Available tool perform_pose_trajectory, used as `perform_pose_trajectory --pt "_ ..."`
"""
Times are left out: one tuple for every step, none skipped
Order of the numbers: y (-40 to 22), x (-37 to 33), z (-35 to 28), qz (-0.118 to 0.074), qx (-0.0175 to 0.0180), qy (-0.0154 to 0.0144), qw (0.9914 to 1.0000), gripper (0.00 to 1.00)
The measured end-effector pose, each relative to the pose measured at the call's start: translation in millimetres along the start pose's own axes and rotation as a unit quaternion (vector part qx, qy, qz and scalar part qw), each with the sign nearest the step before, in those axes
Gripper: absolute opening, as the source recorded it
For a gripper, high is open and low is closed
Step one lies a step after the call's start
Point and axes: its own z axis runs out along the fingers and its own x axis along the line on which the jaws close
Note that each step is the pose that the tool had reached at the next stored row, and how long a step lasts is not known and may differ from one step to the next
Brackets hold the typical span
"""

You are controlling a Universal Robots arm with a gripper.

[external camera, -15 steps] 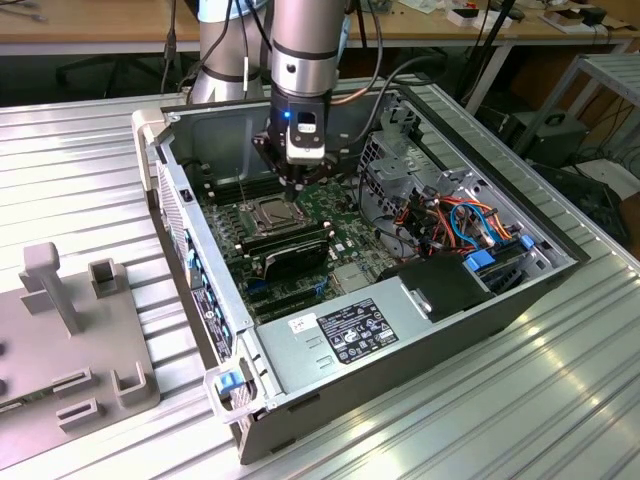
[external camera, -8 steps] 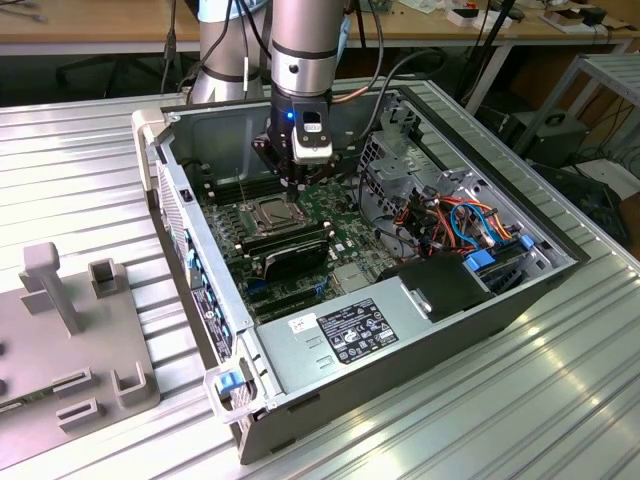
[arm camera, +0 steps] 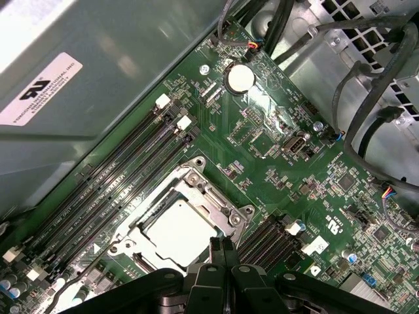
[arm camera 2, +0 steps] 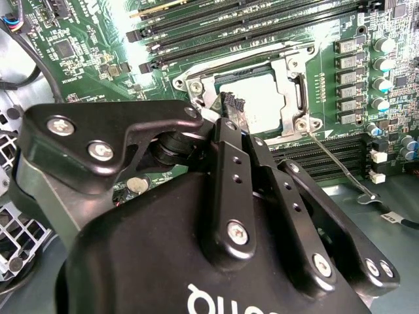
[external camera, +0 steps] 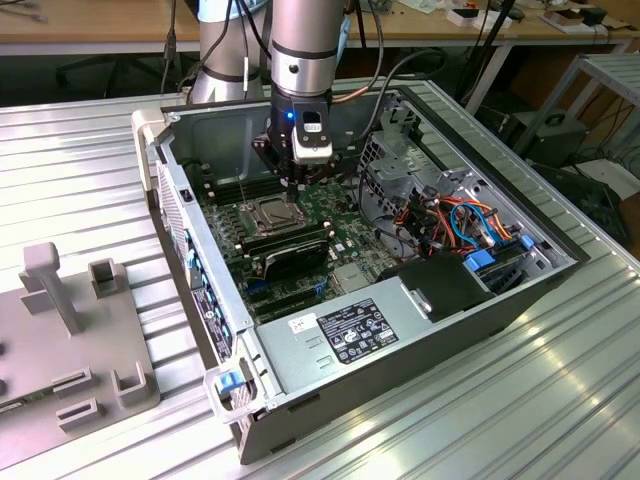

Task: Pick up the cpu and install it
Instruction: 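Install the first cpu locking lever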

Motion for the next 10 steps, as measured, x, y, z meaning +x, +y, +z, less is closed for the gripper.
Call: perform_pose_trajectory --pt "0.0 0.0 0.0 0.0 0.0 0.0 1.0 0.11" --pt "0.0 0.0 0.0 0.0 0.0 0.0 1.0 0.11" --pt "0.0 0.0 0.0 0.0 0.0 0.0 1.0 0.11" --pt "0.0 0.0 0.0 -0.001 -0.0001 -0.0001 1.0 0.11" --pt "0.0 0.0 0.0 -0.003 -0.0004 -0.0002 1.0 0.11" --pt "0.0 0.0 0.0 -0.009 -0.0011 -0.0004 0.99996 0.11" --pt "0.0 0.0 0.0 -0.014 -0.0017 -0.0007 0.9999 0.11" --pt "0.0 0.0 0.0 -0.022 -0.0027 -0.0011 0.99975 0.11" --pt "0.0 0.0 0.0 -0.025 -0.003 -0.0012 0.99968 0.11" --pt "0.0 0.0 0.0 -0.025 -0.003 -0.0012 0.99968 0.11"
